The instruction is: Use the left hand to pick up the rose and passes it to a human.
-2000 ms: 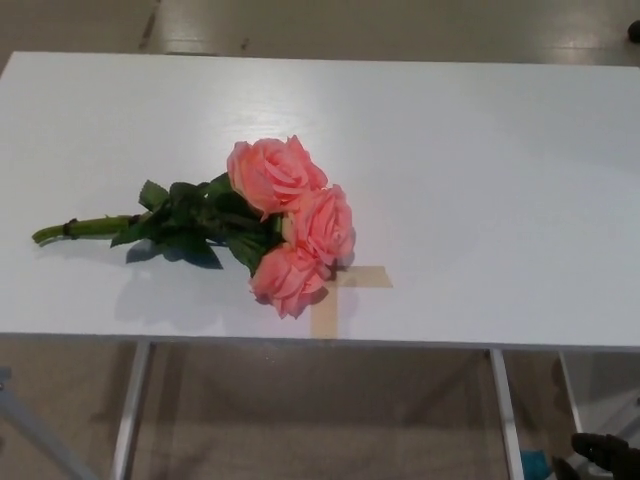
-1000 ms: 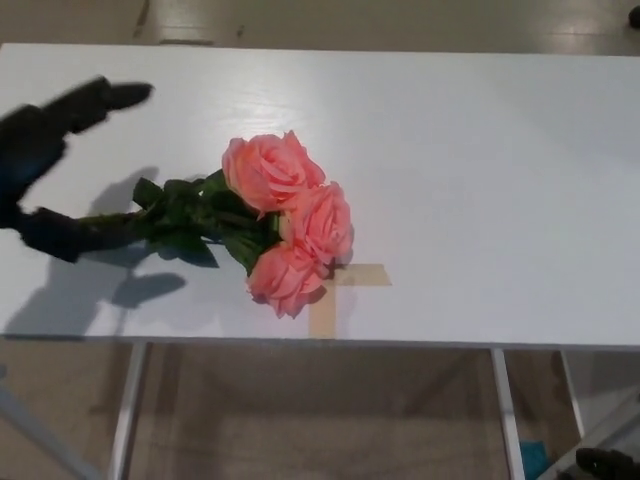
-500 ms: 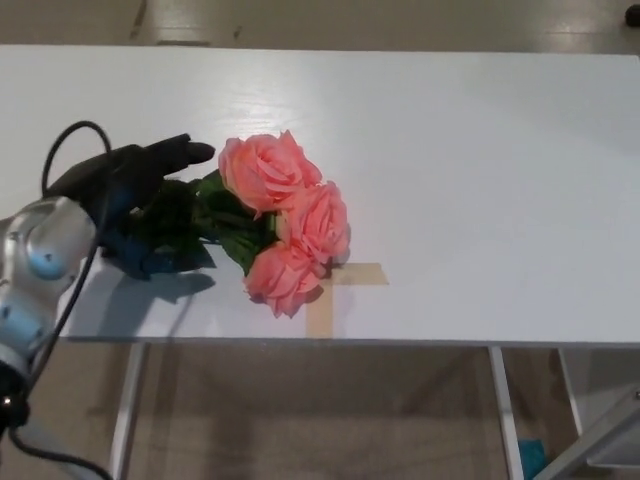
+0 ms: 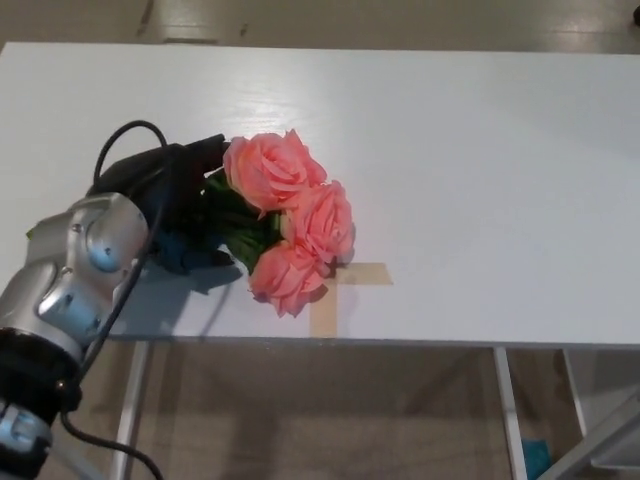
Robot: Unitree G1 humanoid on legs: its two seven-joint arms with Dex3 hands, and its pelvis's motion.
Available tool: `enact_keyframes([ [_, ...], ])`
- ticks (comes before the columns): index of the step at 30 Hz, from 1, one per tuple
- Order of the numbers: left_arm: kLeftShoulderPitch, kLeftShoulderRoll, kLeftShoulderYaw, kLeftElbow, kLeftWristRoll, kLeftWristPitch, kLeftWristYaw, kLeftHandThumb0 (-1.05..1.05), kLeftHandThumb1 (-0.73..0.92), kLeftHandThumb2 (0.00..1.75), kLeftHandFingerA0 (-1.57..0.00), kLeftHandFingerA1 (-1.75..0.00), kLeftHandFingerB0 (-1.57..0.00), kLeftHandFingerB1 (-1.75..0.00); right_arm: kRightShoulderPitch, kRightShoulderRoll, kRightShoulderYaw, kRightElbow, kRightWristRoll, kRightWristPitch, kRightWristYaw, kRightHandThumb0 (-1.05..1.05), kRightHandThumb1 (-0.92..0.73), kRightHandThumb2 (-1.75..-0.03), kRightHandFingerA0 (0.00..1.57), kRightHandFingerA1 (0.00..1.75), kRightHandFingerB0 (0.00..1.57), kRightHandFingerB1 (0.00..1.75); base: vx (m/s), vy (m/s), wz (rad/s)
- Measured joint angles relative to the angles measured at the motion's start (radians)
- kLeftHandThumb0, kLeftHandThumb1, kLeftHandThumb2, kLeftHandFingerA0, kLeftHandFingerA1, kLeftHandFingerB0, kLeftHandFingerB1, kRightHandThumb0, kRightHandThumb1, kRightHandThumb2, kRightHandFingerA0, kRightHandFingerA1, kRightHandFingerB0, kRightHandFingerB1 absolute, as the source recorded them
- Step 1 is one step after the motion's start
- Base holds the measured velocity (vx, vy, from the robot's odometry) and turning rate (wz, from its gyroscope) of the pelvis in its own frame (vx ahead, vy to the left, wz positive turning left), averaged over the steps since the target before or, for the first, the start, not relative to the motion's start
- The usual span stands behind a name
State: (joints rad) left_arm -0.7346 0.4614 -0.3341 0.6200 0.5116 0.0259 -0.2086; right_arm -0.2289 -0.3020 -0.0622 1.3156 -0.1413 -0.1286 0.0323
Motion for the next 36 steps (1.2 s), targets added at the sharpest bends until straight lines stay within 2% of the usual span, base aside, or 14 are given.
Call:
enact_keyframes([
  [4, -0.006, -0.016, -0.014, 0.021, 0.02, 0.013, 0.017, -0.3, 0.23, 0.82, 0.0, -0.47, 0.0, -0.48, 0.0, 0.0, 0.0, -0.002, 0.0, -0.001, 0.001, -0.6, -0.66, -0.99, 0.51, 0.59, 0.37, 0.5, 0.0, 0.0, 0.0],
  [5, -0.007, -0.017, -0.018, 0.026, 0.023, 0.015, 0.02, -0.56, 0.43, 0.68, -0.23, -0.39, -0.08, -0.32, -0.001, 0.0, 0.0, -0.002, 0.0, -0.001, 0.001, -0.6, -0.66, -0.99, 0.51, 0.58, 0.38, 0.5, 0.0, 0.0, 0.0],
  [8, -0.013, -0.022, -0.035, 0.058, 0.035, 0.018, 0.037, -0.29, 0.49, 0.93, -0.61, -0.66, -0.02, -0.43, -0.001, 0.0, -0.002, -0.003, 0.001, -0.002, 0.003, -0.6, -0.65, -0.99, 0.51, 0.58, 0.38, 0.51, 0.0, 0.0, 0.0],
  [10, -0.017, -0.028, -0.045, 0.092, 0.044, 0.009, 0.065, -0.36, 0.66, 0.71, -0.86, -0.73, -0.21, -0.34, -0.001, 0.0, -0.005, -0.005, 0.002, -0.003, 0.005, -0.6, -0.66, -0.99, 0.51, 0.58, 0.38, 0.51, 0.0, 0.0, 0.0],
  [11, -0.026, -0.031, -0.045, 0.105, 0.05, 0.001, 0.085, -0.17, 0.76, 0.62, -0.67, -1.57, -0.53, -0.36, -0.002, 0.0, -0.006, -0.005, 0.002, -0.003, 0.006, -0.6, -0.65, -0.99, 0.5, 0.58, 0.36, 0.5, 0.0, 0.0, 0.0],
  [16, -0.039, -0.048, -0.062, 0.138, 0.069, -0.014, 0.143, -0.14, 0.74, 0.61, -0.63, -1.53, -0.88, -0.54, -0.012, 0.001, -0.013, -0.007, 0.003, -0.003, 0.007, -0.58, -0.8, -0.65, 0.57, 0.45, 0.43, 0.33, 0.0, 0.0, 0.0],
  [19, -0.043, -0.057, -0.08, 0.165, 0.081, -0.018, 0.172, -0.14, 0.74, 0.61, -0.63, -1.53, -0.88, -0.54, -0.013, 0.001, -0.014, -0.007, 0.003, -0.003, 0.007, -0.58, -0.8, -0.65, 0.57, 0.45, 0.43, 0.33, 0.0, 0.0, 0.0],
  [20, -0.045, -0.059, -0.083, 0.171, 0.085, -0.019, 0.18, -0.17, 0.73, 0.63, -0.63, -1.48, -0.87, -0.6, -0.013, 0.001, -0.014, -0.007, 0.002, -0.003, 0.007, -0.6, -0.66, -0.99, 0.5, 0.58, 0.36, 0.5, 0.0, 0.0, 0.0],
  [28, -0.044, -0.066, -0.081, 0.183, 0.095, -0.039, 0.213, -0.17, 0.74, 0.63, -0.64, -1.5, -0.88, -0.61, -0.02, 0.001, -0.014, -0.007, 0.002, -0.003, 0.008, -0.59, -0.66, -0.99, 0.5, 0.58, 0.36, 0.5, 0.0, 0.0, 0.0],
  [29, -0.042, -0.066, -0.08, 0.183, 0.096, -0.043, 0.217, -0.16, 0.75, 0.62, -0.64, -1.51, -0.84, -0.77, -0.021, 0.001, -0.014, -0.007, 0.002, -0.003, 0.008, -0.57, -0.8, -0.66, 0.57, 0.46, 0.43, 0.33, 0.0, 0.0, 0.0],
  [31, -0.039, -0.066, -0.078, 0.182, 0.096, -0.049, 0.224, -0.16, 0.76, 0.62, -0.64, -1.54, -0.81, -0.85, -0.023, 0.001, -0.014, -0.007, 0.002, -0.003, 0.008, -0.57, -0.8, -0.66, 0.57, 0.46, 0.43, 0.33, 0.0, 0.0, 0.0],
  [32, -0.038, -0.066, -0.077, 0.181, 0.096, -0.052, 0.226, -0.15, 0.77, 0.6, -0.63, -1.58, -0.75, -1.03, -0.023, 0.001, -0.014, -0.008, 0.002, -0.003, 0.008, -0.58, -0.65, -0.99, 0.5, 0.59, 0.35, 0.5, 0.0, 0.0, 0.0],
  [33, -0.033, -0.066, -0.072, 0.18, 0.096, -0.056, 0.233, -0.15, 0.77, 0.6, -0.63, -1.59, -0.76, -1.01, -0.023, 0.001, -0.014, -0.008, 0.002, -0.003, 0.008, -0.57, -0.8, -0.65, 0.57, 0.45, 0.42, 0.33, 0.0, 0.0, 0.0],
  [36, -0.024, -0.066, -0.056, 0.177, 0.094, -0.067, 0.246, -0.14, 0.77, 0.6, -0.64, -1.59, -0.8, -0.91, -0.023, 0.001, -0.013, -0.008, 0.002, -0.003, 0.008, -0.57, -0.81, -0.65, 0.58, 0.45, 0.43, 0.33, 0.0, 0.0, 0.0],
])
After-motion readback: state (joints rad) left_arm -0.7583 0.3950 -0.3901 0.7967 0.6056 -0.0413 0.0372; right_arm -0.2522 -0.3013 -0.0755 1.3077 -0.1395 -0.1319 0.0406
